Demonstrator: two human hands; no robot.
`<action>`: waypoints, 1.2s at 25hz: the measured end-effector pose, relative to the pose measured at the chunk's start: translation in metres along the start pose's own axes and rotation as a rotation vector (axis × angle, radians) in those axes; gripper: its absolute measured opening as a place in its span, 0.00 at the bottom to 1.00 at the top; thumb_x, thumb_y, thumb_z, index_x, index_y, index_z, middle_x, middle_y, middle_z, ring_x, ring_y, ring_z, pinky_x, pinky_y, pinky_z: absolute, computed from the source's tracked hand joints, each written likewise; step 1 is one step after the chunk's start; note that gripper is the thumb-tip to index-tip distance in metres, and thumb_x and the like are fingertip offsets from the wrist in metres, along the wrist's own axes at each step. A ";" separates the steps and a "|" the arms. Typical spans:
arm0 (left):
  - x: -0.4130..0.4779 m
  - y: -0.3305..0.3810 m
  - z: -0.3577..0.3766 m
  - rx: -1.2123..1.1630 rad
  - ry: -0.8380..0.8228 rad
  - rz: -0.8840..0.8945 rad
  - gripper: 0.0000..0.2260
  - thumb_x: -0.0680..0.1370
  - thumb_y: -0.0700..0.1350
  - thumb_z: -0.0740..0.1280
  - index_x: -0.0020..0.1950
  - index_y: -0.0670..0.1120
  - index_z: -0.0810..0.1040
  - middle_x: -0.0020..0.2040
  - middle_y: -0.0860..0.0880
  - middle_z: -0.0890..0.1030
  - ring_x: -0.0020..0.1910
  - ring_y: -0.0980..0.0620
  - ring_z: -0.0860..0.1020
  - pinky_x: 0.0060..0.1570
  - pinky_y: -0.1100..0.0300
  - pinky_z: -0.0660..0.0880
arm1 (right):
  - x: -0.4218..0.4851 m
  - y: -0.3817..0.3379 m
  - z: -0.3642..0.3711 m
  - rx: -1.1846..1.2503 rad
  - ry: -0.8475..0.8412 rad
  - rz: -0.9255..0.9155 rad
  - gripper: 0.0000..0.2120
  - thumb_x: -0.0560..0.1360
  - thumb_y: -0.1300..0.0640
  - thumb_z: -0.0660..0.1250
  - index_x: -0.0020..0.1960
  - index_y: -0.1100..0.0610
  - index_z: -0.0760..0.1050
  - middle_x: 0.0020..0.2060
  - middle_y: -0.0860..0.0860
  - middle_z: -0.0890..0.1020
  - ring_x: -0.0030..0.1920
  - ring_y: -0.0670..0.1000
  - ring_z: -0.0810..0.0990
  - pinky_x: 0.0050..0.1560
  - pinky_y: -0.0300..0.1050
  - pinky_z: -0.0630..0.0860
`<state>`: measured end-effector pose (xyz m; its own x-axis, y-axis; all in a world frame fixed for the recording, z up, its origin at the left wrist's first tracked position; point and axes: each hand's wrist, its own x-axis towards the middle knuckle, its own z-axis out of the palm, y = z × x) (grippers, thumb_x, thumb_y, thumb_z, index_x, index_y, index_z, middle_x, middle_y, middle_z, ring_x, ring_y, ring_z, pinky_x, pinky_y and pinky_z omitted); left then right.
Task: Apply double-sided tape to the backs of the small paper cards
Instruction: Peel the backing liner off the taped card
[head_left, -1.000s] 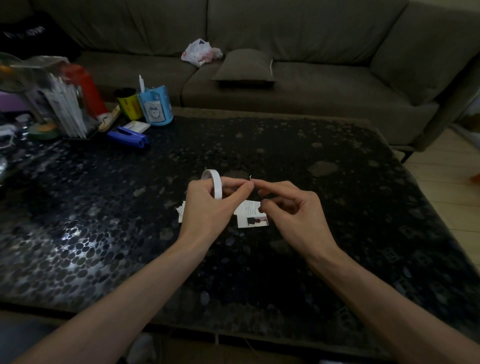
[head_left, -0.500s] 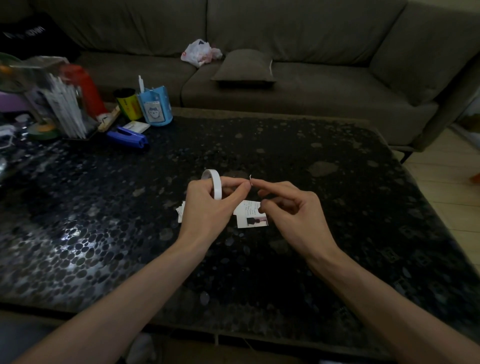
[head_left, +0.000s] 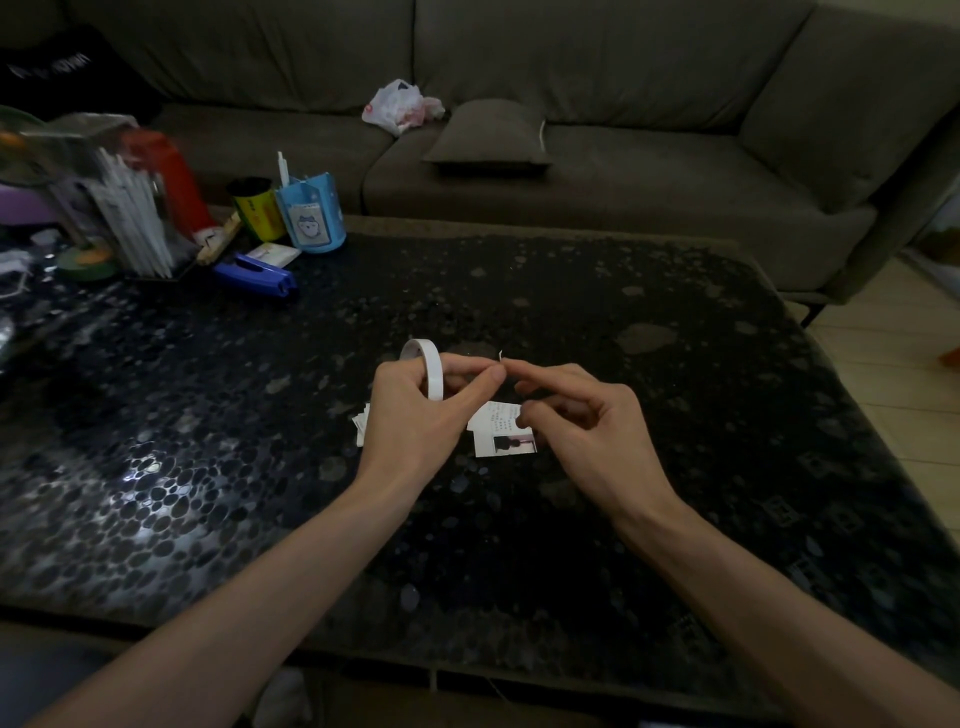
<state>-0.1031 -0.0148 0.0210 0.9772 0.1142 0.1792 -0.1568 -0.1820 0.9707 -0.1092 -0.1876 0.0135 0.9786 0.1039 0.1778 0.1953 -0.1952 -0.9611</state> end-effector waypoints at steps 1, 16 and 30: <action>0.000 0.000 0.000 0.001 0.003 0.002 0.05 0.78 0.44 0.76 0.52 0.47 0.88 0.43 0.53 0.88 0.46 0.57 0.86 0.48 0.66 0.80 | 0.000 0.000 0.000 0.000 -0.001 0.001 0.22 0.79 0.68 0.69 0.63 0.44 0.84 0.54 0.45 0.83 0.52 0.47 0.85 0.52 0.40 0.82; 0.001 0.002 -0.001 0.069 0.029 -0.021 0.02 0.76 0.42 0.76 0.45 0.48 0.88 0.35 0.50 0.85 0.35 0.55 0.83 0.39 0.70 0.78 | 0.000 -0.001 0.003 -0.012 -0.028 -0.019 0.22 0.78 0.68 0.69 0.62 0.44 0.85 0.56 0.44 0.82 0.52 0.45 0.84 0.48 0.35 0.81; -0.002 0.006 0.001 -0.013 -0.008 -0.093 0.02 0.77 0.45 0.75 0.46 0.51 0.88 0.41 0.54 0.87 0.43 0.61 0.85 0.40 0.72 0.76 | 0.000 -0.003 0.001 0.070 0.056 -0.025 0.12 0.78 0.62 0.74 0.56 0.48 0.87 0.49 0.45 0.87 0.49 0.45 0.86 0.48 0.34 0.81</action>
<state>-0.1055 -0.0173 0.0260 0.9886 0.1226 0.0871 -0.0671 -0.1586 0.9851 -0.1095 -0.1858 0.0164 0.9759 0.0526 0.2118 0.2168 -0.1242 -0.9683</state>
